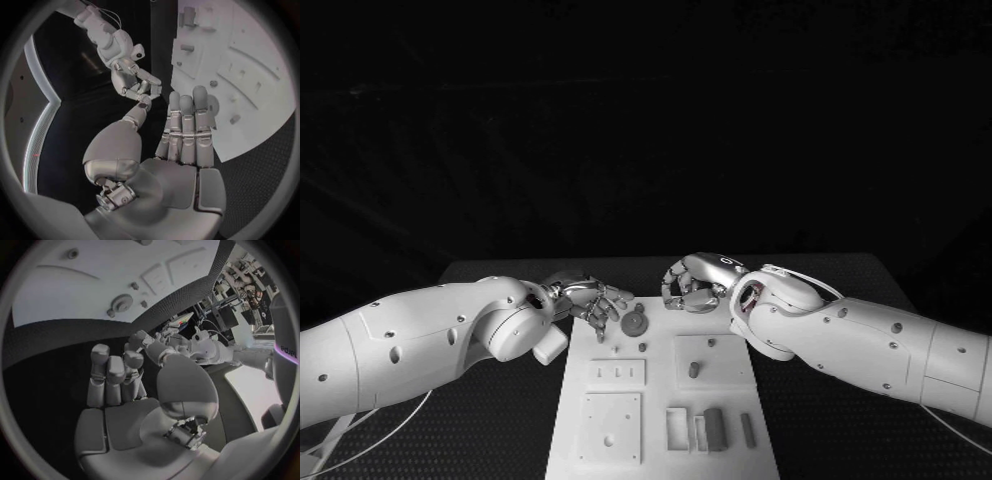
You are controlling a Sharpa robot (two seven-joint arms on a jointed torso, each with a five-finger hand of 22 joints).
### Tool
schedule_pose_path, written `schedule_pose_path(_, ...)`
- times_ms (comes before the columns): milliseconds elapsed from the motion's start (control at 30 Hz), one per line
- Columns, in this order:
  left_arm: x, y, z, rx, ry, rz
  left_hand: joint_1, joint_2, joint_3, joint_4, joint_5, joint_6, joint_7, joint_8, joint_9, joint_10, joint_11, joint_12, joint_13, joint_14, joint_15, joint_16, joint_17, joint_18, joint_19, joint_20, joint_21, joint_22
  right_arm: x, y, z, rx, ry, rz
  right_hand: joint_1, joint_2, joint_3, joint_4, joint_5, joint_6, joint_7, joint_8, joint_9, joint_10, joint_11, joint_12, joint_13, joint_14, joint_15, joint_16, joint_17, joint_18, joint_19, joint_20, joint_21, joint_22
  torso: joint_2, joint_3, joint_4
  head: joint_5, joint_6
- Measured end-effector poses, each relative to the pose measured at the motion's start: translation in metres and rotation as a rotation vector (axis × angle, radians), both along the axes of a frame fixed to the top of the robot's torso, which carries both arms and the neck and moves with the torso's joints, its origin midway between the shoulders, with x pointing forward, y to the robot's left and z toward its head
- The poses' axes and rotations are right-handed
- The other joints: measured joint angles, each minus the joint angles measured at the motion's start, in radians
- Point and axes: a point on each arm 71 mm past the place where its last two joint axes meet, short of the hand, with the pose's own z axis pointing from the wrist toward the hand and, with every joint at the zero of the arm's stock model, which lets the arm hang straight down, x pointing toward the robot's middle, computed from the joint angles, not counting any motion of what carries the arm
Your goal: Assemble the parts on the task board
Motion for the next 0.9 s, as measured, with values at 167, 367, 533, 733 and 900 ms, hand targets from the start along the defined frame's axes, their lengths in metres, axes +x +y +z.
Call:
schedule_pose_path(167, -0.003, -0.011, -0.003, 0.030, 0.032, -0.004, -0.030, -0.016, -0.013, 0.013, 0.000, 0.000, 0.000, -0.005, 0.000, -0.024, 0.003, 0.016, 0.030, -0.008, -0.002, 0.016, -0.004, -0.010, -0.009, -0.009, 0.003, 0.016, -0.005, 0.017, 0.001, -0.013, 0.004, 0.032, 0.000, 0.000, 0.000, 0.000, 0.000, 0.000, 0.000, 0.000, 0.000, 0.000, 0.000, 0.000, 0.000, 0.002, -0.002, 0.000, 0.000, 0.000, -0.002, -0.002, 0.000, 0.000, -0.006, -0.0012, -0.0027, 0.006, -0.003)
schedule_pose_path(367, -0.005, -0.020, -0.003, 0.033, 0.049, -0.002, -0.047, -0.014, -0.017, 0.017, 0.000, 0.001, 0.003, -0.013, -0.001, -0.043, 0.005, 0.029, 0.050, -0.021, 0.001, 0.024, -0.019, -0.023, -0.014, -0.014, 0.003, 0.024, -0.012, 0.035, 0.001, -0.021, 0.003, 0.069, 0.000, 0.000, -0.001, -0.001, 0.000, 0.000, 0.000, 0.000, 0.000, 0.000, 0.000, 0.000, 0.000, 0.004, -0.003, 0.000, 0.000, 0.000, -0.004, -0.004, 0.000, 0.000, -0.007, -0.0023, -0.0037, 0.010, -0.004)
schedule_pose_path(533, -0.006, -0.021, -0.003, 0.029, 0.057, 0.008, -0.089, -0.002, -0.034, 0.034, 0.000, 0.001, 0.003, -0.013, -0.001, -0.050, 0.002, 0.038, 0.062, -0.025, -0.003, 0.035, -0.029, -0.024, -0.020, -0.015, 0.003, 0.028, -0.014, 0.040, 0.001, -0.032, 0.002, 0.082, 0.000, 0.000, -0.001, -0.001, -0.001, 0.000, 0.000, 0.000, 0.000, 0.000, 0.000, 0.000, 0.000, 0.004, -0.003, 0.000, 0.000, 0.000, -0.005, -0.002, 0.000, 0.000, -0.007, -0.0023, -0.0037, 0.008, -0.007)
schedule_pose_path(733, -0.005, -0.020, -0.004, 0.028, 0.061, 0.015, -0.098, -0.003, -0.037, 0.037, 0.000, 0.018, -0.007, -0.013, 0.002, -0.056, -0.001, 0.045, 0.072, -0.031, -0.002, 0.046, -0.038, -0.024, -0.022, -0.014, -0.001, 0.033, -0.016, 0.044, 0.000, -0.039, 0.004, 0.092, 0.000, -0.001, -0.002, -0.002, -0.001, 0.000, 0.000, 0.000, 0.000, 0.000, 0.000, 0.000, 0.000, 0.004, -0.003, 0.000, 0.000, 0.000, -0.006, -0.002, 0.000, 0.000, -0.007, -0.0024, -0.0033, 0.006, -0.010)
schedule_pose_path(900, -0.007, -0.022, -0.004, 0.027, 0.064, 0.009, -0.093, 0.002, -0.040, 0.025, 0.000, 0.019, -0.008, -0.003, 0.008, -0.057, -0.002, 0.051, 0.081, -0.032, -0.003, 0.059, -0.046, -0.024, -0.022, -0.013, -0.001, 0.040, -0.017, 0.048, 0.000, -0.043, 0.006, 0.101, -0.001, -0.002, -0.003, -0.003, -0.001, 0.000, 0.000, 0.000, 0.000, 0.000, 0.000, 0.000, 0.000, 0.004, -0.003, 0.000, 0.000, 0.000, -0.006, -0.002, 0.000, 0.000, -0.006, -0.0020, -0.0037, 0.006, -0.013)
